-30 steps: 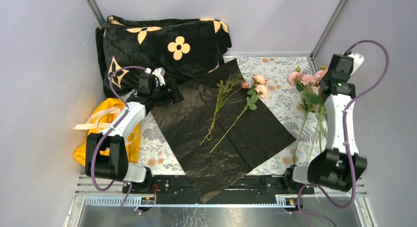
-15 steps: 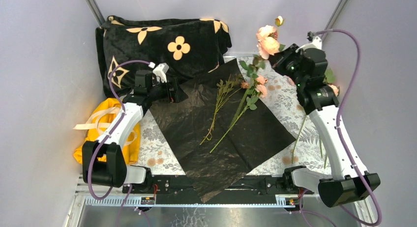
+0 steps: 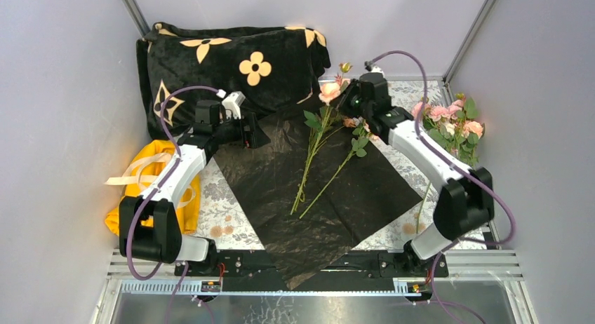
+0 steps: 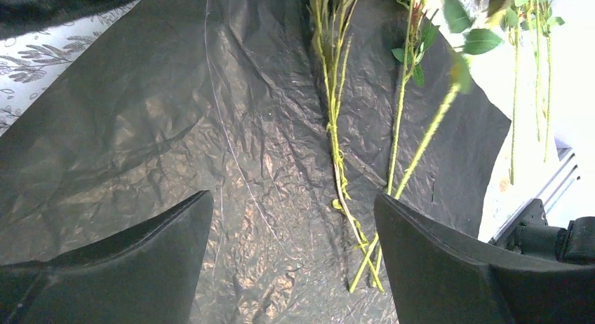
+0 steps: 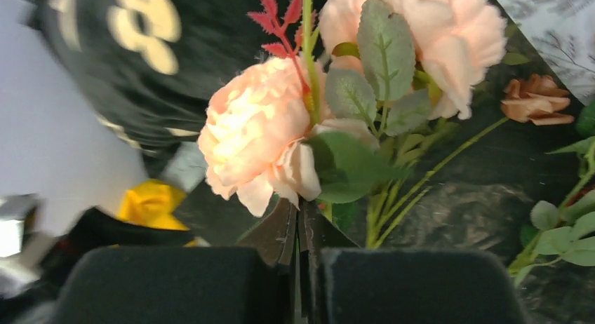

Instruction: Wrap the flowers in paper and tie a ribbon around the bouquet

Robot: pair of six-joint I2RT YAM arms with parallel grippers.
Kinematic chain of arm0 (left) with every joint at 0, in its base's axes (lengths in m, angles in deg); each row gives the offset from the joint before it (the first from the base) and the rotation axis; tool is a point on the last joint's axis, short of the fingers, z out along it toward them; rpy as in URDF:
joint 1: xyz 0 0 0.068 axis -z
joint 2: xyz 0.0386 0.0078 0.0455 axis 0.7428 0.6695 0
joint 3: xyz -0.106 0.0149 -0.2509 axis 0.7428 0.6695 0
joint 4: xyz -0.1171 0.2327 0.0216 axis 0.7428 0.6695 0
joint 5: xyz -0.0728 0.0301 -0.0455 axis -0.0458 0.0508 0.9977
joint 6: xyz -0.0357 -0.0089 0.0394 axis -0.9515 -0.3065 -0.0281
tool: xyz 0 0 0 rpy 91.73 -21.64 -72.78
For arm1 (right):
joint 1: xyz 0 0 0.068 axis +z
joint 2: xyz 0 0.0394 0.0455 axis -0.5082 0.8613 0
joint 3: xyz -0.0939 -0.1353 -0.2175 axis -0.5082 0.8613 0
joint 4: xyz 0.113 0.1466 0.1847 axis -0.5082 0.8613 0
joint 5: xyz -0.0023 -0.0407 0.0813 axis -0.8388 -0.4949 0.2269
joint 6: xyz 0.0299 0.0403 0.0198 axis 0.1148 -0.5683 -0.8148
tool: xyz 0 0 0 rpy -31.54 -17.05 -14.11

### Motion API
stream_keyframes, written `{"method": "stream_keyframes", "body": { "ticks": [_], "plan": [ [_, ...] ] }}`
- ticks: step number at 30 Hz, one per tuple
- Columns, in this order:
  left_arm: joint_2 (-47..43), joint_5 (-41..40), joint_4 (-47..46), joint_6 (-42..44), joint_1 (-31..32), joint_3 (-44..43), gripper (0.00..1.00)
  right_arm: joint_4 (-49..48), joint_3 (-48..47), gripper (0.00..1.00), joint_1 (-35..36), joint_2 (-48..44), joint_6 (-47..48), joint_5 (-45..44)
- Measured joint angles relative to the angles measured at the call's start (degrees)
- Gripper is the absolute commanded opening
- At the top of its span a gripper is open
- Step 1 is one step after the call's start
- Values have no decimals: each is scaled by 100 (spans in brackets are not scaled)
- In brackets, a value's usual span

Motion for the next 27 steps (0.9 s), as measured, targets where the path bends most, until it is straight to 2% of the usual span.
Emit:
{"method": "stream_keyframes", "body": {
  "ticks": [5,9,11,14,17,20,23,25,27],
  "plan": [
    [162,-87,-2,-2,205,26,89,459,-387,0,11,1193,647,-9],
    [284,-153,-2,-2,365,55,89,1137,-1231,43,17,2229,1104,-2],
    [306,-197,0,0,393,55,89,1495,-1652,62,17,2588,1296,-50],
    [313,-260,-2,0,393,55,89,2068,-2188,80,22,2852,1694,-269],
    [317,-282,-2,0,393,55,89,2629,-2669,90,20,2879,2170,-680],
    [317,-302,-2,7,393,55,89,2970,-2966,91,-55,2730,2688,-1268],
    [317,-328,-2,13,393,55,89,3143,-2671,80,-426,2253,3036,-1825],
    [315,-345,-2,17,393,55,89,3147,-2210,72,-1075,1794,3165,-2188],
    [315,-348,-2,20,393,55,89,3112,-1700,68,-2146,1416,3217,-2402]
  ]
}}
